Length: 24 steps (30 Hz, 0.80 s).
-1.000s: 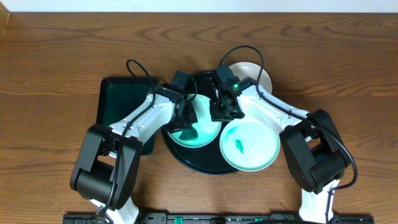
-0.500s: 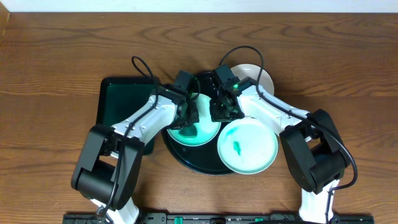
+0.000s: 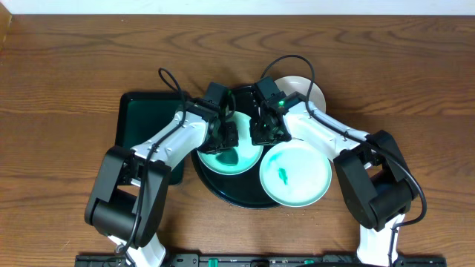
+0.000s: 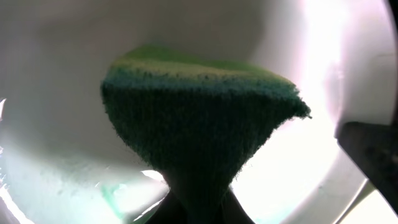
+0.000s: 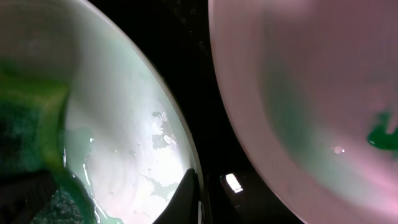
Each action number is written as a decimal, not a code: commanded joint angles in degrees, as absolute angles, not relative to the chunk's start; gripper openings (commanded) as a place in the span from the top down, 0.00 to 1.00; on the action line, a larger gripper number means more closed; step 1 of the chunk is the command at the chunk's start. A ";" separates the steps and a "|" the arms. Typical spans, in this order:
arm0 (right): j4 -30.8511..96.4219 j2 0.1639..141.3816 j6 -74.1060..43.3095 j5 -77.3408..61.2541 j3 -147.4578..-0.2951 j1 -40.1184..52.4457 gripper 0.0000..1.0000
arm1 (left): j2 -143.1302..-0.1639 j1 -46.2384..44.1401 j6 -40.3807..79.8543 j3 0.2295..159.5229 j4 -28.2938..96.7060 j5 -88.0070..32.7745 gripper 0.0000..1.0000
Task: Clean dirty plates on tray and stack at the side
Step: 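Scrub the left plate with the sponge while right gripper holds plate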
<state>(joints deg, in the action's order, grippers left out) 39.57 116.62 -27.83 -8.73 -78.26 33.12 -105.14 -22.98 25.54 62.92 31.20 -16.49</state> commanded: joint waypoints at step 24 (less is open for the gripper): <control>39.44 117.36 -26.09 -10.20 -76.82 33.63 0.99 | -105.65 -23.70 33.23 62.28 39.31 -16.05 0.93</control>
